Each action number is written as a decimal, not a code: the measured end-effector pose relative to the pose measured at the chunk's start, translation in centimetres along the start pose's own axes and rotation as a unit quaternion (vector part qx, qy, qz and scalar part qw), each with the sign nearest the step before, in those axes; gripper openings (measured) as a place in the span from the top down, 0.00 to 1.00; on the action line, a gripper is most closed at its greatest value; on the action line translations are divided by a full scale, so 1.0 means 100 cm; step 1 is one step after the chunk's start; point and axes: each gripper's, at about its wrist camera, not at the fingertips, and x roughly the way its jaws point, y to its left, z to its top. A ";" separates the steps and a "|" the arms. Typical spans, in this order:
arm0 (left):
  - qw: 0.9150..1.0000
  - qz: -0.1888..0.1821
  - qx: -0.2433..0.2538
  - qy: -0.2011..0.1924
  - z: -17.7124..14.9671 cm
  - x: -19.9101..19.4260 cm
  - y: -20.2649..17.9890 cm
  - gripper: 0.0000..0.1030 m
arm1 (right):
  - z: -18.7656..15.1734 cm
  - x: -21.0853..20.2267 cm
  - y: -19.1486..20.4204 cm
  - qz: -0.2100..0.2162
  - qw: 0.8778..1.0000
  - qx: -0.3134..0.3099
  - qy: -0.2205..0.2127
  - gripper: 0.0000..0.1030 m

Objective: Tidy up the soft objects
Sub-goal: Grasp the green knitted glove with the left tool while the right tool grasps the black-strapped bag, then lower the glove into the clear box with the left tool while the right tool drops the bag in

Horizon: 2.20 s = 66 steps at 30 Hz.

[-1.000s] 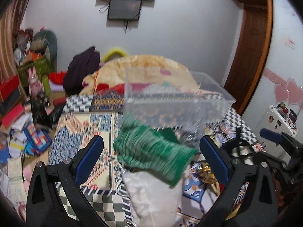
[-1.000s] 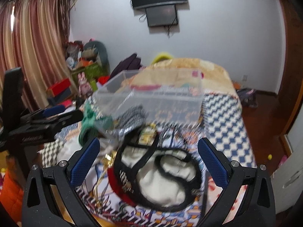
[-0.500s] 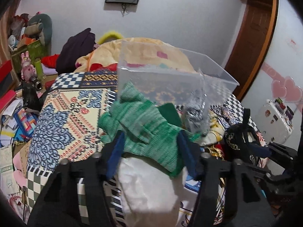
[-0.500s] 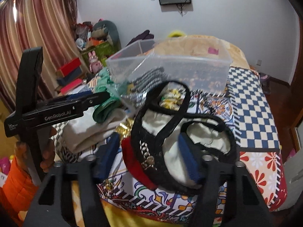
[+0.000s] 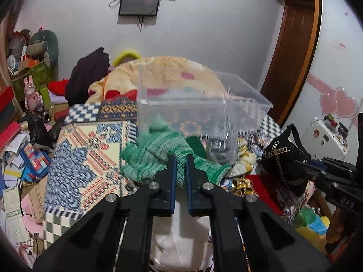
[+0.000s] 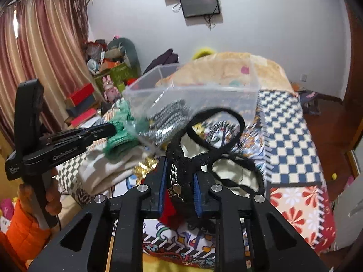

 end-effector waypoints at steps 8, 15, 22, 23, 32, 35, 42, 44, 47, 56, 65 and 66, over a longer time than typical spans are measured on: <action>1.000 -0.007 0.006 -0.021 0.017 -0.020 0.000 0.93 | 0.023 -0.020 -0.014 -0.023 0.999 0.005 -0.048 0.84; 1.000 0.018 -0.017 0.011 0.010 0.003 0.013 0.35 | 0.041 -0.022 -0.014 -0.037 0.997 -0.002 -0.073 0.84; 0.997 0.012 -0.050 0.056 0.000 0.039 0.025 0.36 | 0.050 -0.019 -0.015 -0.037 0.996 -0.001 -0.086 0.84; 0.997 0.008 -0.052 0.057 -0.002 0.042 0.026 0.43 | 0.050 -0.018 -0.014 -0.037 0.996 -0.003 -0.087 0.84; 0.998 -0.012 -0.045 0.046 -0.005 0.029 0.024 0.86 | 0.066 -0.016 -0.016 -0.044 0.993 -0.019 -0.104 0.84; 0.999 -0.011 -0.045 0.023 0.003 0.013 0.026 0.86 | 0.075 -0.017 -0.016 -0.045 0.992 -0.024 -0.115 0.84; 0.999 -0.013 -0.009 -0.030 0.039 -0.013 0.016 0.86 | 0.097 -0.010 -0.016 -0.038 0.990 -0.030 -0.132 0.84; 0.999 -0.012 0.003 -0.043 0.052 -0.014 0.012 0.86 | 0.104 -0.005 -0.015 -0.036 0.990 -0.034 -0.134 0.84; 0.998 -0.010 0.017 -0.056 0.070 -0.008 0.009 0.86 | 0.111 0.003 -0.013 -0.028 0.990 -0.038 -0.133 0.84; 0.999 -0.015 0.027 -0.026 0.110 0.043 0.011 0.86 | 0.117 0.044 -0.008 -0.020 0.994 -0.053 -0.096 0.84; 0.999 -0.015 0.027 0.034 0.111 0.099 0.016 0.86 | 0.105 0.090 -0.019 -0.035 0.998 -0.054 -0.022 0.84; 0.999 -0.015 0.028 0.037 0.111 0.102 0.016 0.86 | 0.104 0.093 -0.020 -0.037 0.998 -0.054 -0.015 0.84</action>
